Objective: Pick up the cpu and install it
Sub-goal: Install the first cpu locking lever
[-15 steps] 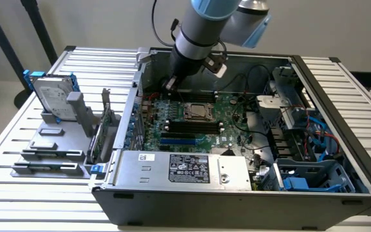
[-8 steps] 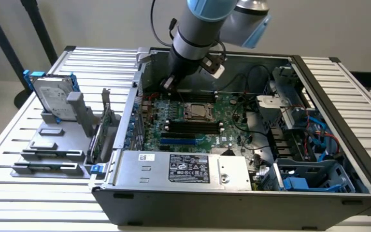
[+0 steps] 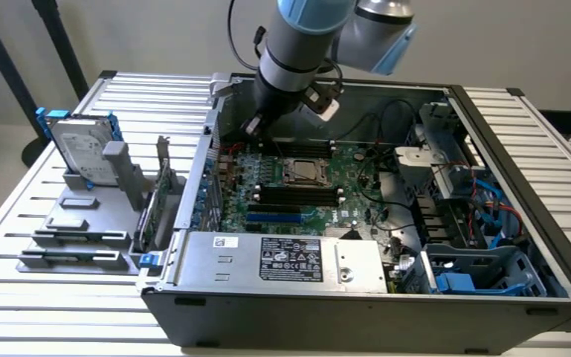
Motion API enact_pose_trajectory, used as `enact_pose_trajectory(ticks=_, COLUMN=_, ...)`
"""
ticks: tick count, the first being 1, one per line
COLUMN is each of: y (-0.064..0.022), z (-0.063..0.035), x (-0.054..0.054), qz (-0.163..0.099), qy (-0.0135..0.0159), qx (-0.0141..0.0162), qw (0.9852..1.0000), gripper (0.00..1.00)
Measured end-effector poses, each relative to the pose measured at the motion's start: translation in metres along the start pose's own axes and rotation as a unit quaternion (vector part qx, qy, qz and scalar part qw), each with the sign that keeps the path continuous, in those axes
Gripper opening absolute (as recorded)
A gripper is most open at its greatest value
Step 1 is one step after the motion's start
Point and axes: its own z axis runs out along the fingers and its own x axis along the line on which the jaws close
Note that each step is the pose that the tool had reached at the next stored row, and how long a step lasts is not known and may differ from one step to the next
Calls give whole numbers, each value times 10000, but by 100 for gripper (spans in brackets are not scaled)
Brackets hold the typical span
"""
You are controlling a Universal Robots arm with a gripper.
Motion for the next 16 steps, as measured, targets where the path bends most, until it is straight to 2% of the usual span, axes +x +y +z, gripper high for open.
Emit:
enact_pose_trajectory(ticks=5, y=-18, z=4, x=-13, qz=137, qy=151, qx=27, qw=9998, gripper=11)
enact_pose_trajectory(ticks=8, y=-19, z=4, x=-13, qz=228, qy=228, qx=32, qw=9995, gripper=11)
enact_pose_trajectory(ticks=11, y=-19, z=4, x=-13, qz=341, qy=284, qx=11, qw=9990, gripper=11)
enact_pose_trajectory(ticks=16, y=-16, z=3, x=-11, qz=496, qy=349, qx=-24, qw=9982, gripper=11)
